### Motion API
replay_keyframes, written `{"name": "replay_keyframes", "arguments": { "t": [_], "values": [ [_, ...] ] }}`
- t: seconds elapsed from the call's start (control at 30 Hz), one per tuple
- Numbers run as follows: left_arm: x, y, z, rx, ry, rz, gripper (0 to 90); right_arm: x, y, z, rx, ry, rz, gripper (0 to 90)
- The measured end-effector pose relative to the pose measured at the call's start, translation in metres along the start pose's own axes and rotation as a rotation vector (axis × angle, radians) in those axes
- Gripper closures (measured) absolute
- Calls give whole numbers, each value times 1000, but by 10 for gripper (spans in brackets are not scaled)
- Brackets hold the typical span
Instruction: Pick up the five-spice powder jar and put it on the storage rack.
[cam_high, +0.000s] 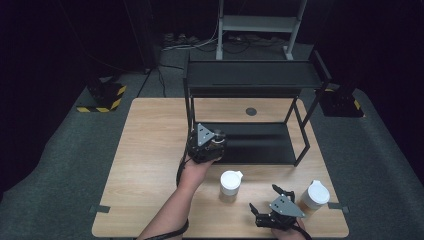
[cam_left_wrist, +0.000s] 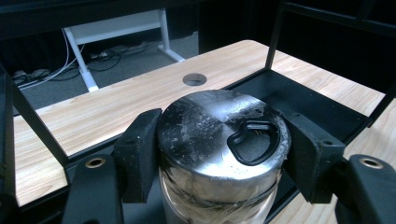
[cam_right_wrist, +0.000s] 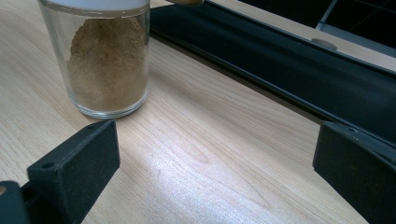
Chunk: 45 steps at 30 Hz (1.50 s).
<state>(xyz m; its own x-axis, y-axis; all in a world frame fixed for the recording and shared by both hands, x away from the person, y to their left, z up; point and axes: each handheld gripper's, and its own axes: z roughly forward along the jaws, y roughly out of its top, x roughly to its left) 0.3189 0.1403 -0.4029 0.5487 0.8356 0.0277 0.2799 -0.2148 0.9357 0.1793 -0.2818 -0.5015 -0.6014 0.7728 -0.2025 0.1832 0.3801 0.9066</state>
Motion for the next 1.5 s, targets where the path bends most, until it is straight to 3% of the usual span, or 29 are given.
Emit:
{"name": "replay_keyframes", "arguments": {
  "t": [0.73, 1.5],
  "values": [
    [0, 6, 28, 47, 26, -14, 347, -1, -1, 0, -3, 4, 7, 0],
    [-1, 4, 42, 77, 40, -24, 347, -1, -1, -1, -5, 4, 5, 0]
  ]
}}
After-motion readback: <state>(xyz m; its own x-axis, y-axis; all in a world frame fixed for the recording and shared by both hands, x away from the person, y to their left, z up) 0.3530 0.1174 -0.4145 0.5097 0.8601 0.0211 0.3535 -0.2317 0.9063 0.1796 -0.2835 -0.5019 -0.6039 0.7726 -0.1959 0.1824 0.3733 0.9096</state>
